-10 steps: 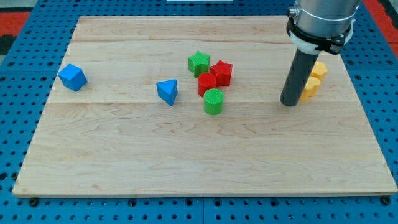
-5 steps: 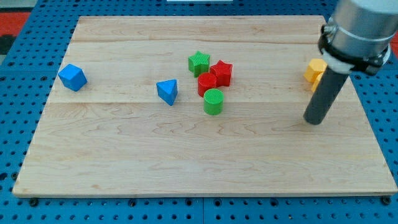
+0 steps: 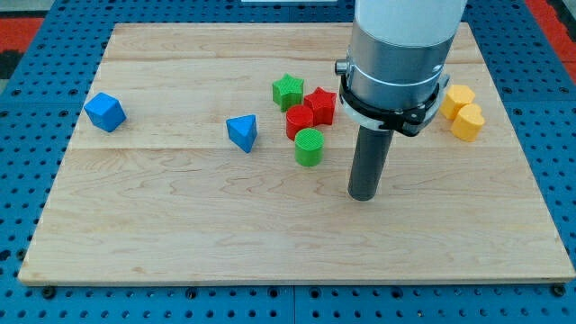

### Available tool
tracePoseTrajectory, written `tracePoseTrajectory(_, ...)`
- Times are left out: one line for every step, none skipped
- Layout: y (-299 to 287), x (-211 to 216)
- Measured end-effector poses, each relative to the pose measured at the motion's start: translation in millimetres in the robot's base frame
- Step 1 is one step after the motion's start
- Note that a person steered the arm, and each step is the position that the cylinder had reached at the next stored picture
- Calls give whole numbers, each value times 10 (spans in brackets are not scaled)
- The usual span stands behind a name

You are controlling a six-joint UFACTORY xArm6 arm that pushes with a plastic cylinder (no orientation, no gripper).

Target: Push red star above the blue triangle

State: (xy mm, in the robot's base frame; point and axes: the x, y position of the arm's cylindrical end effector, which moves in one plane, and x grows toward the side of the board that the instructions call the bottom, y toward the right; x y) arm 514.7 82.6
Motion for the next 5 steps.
tracePoseTrajectory(0,0)
tracePoseTrajectory(-3,-4)
tracePoseTrajectory(54,-328)
tracePoseTrajectory(193,-705)
tracePoseTrajectory(176,-1031)
